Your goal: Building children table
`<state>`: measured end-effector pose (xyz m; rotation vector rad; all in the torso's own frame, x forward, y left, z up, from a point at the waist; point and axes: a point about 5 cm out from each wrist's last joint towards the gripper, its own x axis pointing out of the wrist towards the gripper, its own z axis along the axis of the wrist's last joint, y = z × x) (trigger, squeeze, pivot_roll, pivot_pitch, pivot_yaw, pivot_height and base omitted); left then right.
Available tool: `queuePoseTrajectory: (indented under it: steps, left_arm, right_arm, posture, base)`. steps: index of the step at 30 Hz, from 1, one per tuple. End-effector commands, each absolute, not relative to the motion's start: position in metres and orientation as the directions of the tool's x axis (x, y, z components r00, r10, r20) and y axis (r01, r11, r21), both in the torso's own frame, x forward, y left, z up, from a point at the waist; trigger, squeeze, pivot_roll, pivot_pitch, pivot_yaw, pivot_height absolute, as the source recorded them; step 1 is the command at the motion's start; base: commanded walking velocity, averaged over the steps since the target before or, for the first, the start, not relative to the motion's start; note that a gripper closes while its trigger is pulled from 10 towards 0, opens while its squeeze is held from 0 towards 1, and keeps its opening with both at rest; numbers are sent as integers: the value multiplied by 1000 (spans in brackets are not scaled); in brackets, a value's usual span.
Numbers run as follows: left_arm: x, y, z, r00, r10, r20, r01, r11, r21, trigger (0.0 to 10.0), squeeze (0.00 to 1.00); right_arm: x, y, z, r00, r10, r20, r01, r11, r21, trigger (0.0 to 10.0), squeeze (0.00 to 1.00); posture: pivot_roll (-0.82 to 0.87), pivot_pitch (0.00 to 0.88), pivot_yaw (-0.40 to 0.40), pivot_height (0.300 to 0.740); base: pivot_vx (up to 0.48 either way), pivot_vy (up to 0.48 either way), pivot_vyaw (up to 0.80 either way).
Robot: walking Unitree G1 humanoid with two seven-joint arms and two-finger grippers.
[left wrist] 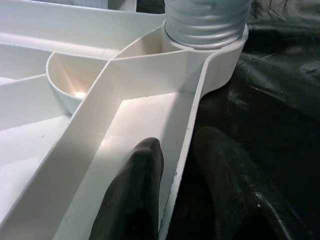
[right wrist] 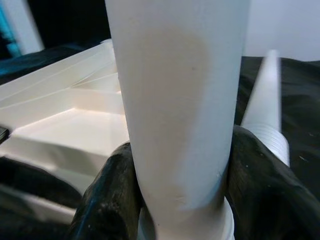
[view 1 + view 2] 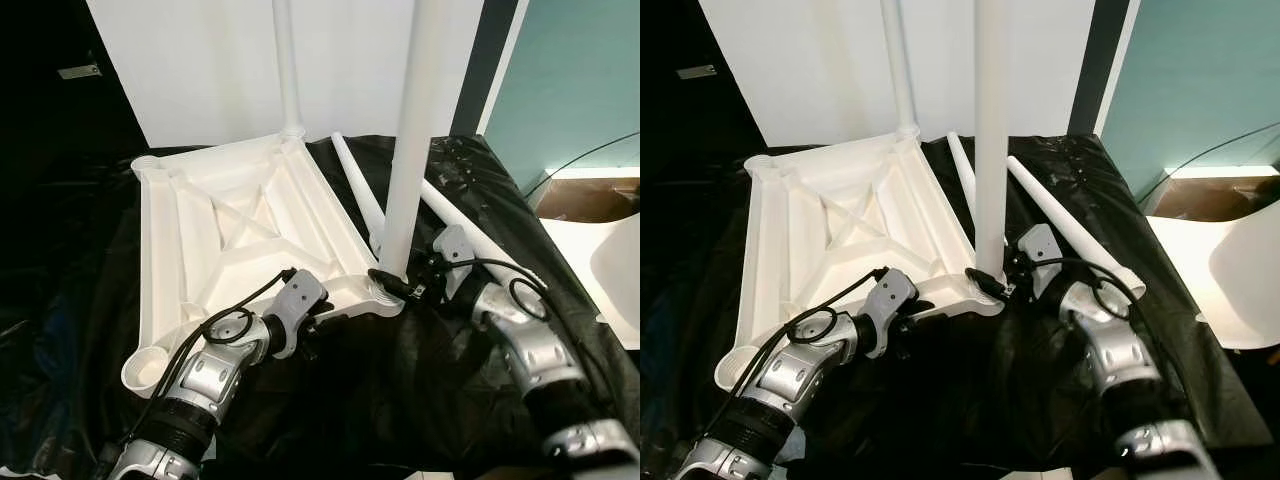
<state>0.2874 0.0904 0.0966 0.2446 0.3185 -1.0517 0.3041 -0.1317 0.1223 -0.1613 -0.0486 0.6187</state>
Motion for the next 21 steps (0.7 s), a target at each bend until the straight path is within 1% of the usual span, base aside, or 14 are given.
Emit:
queuePoseTrajectory:
  steps: [1,2,3,4,5,7,10,14,15,17,18,21]
  left_arm:
    - [281,91,85,425,-805,-415,888,458,20,10000,0]
    - [281,92,84,424,-803,-419,888,459,19,10000,0]
    - [281,92,84,424,-803,-419,888,459,19,10000,0]
    - [280,92,83,423,-802,-421,888,459,19,10000,0]
    - [280,92,83,423,-802,-421,888,459,19,10000,0]
    - [281,92,84,422,-803,-422,889,457,20,10000,0]
    - [282,93,85,423,-802,-421,889,457,23,10000,0]
    - [282,94,85,425,-801,-421,888,458,25,10000,0]
    - [282,94,85,425,-801,-421,888,458,25,10000,0]
    - [282,94,85,425,-801,-422,889,458,25,10000,0]
    - [282,93,85,424,-801,-422,889,458,25,10000,0]
    - [282,93,86,425,-802,-421,888,458,24,10000,0]
  right_arm:
    - [301,-141,100,836,535,-122,-549,821,-156,0,0]
    - [297,-142,98,908,411,-75,-418,897,-146,0,0]
    - [297,-142,98,908,411,-75,-418,897,-146,0,0]
    - [296,-147,99,953,302,-31,-304,943,-135,0,0]
    - [296,-147,99,953,302,-31,-304,943,-135,0,0]
    - [297,-153,104,979,201,23,-196,972,-131,0,0]
    - [298,-152,105,980,195,28,-190,972,-135,0,0]
    - [296,-146,102,970,242,-2,-240,960,-146,0,0]
    - [295,-143,101,960,279,-8,-277,949,-153,10000,0]
    - [294,-140,102,955,298,-9,-295,942,-160,10000,0]
    - [294,-139,103,947,322,-3,-319,935,-155,10000,1000]
    - [294,-141,108,934,357,15,-349,921,-174,10000,1000]
  posture:
    - [-11,0,9,740]
    - [-12,0,9,740]
    - [-12,0,9,740]
    - [-12,0,11,740]
    - [-12,0,11,740]
    - [-11,0,14,740]
    - [-11,0,16,740]
    - [-11,0,19,740]
    - [-11,0,19,740]
    - [-11,0,21,740]
    - [-11,0,19,740]
    - [-10,0,20,740]
  base:
    - [0,0,0]
    - [0,0,0]
    - [0,0,0]
    - [0,0,0]
    - [0,0,0]
    - [0,0,0]
    - [0,0,0]
    - [0,0,0]
    - [0,0,0]
    - [0,0,0]
    - [0,0,0]
    - [0,0,0]
